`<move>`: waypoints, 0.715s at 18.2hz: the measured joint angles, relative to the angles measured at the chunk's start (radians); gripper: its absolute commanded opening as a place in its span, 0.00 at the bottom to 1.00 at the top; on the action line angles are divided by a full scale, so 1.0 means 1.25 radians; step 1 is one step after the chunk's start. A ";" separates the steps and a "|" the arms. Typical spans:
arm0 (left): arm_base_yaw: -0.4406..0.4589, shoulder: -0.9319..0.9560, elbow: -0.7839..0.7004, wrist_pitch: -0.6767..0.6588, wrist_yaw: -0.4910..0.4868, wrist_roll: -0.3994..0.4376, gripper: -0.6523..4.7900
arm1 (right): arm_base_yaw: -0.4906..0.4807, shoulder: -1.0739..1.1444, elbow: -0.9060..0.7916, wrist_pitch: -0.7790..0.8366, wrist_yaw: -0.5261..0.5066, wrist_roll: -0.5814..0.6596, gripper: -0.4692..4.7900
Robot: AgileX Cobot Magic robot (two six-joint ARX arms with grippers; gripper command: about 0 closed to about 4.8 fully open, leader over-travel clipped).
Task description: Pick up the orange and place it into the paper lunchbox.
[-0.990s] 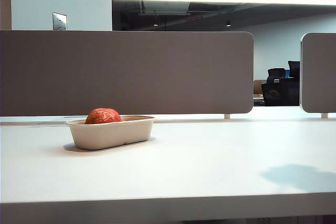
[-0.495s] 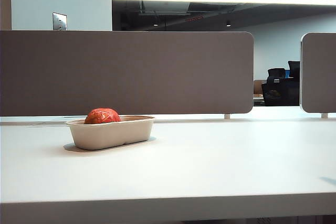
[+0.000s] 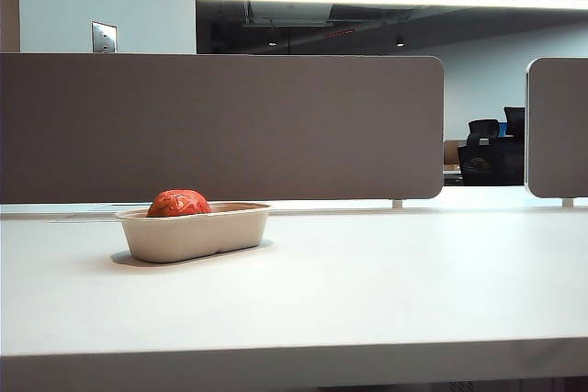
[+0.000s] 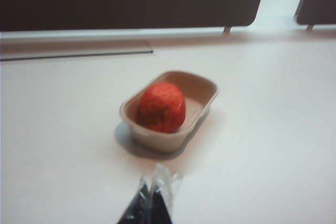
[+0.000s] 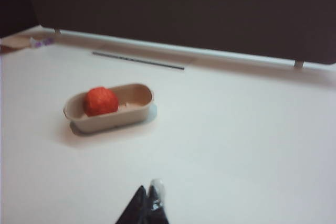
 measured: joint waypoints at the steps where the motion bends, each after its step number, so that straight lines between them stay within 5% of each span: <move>1: 0.000 0.000 -0.008 0.022 0.002 0.000 0.11 | 0.000 -0.013 0.000 -0.001 0.000 0.000 0.09; 9: 0.015 -0.007 -0.091 0.073 0.049 0.000 0.11 | 0.000 -0.126 0.002 0.000 0.000 0.002 0.09; 11: 0.104 -0.006 -0.091 0.083 0.097 0.000 0.11 | 0.000 -0.127 0.001 -0.003 0.000 0.002 0.09; 12: 0.311 -0.006 -0.091 0.077 0.197 0.001 0.11 | -0.001 -0.127 0.001 -0.008 0.000 0.002 0.09; 13: 0.331 -0.006 -0.091 0.074 0.198 0.002 0.11 | -0.001 -0.127 0.001 -0.008 0.000 0.002 0.09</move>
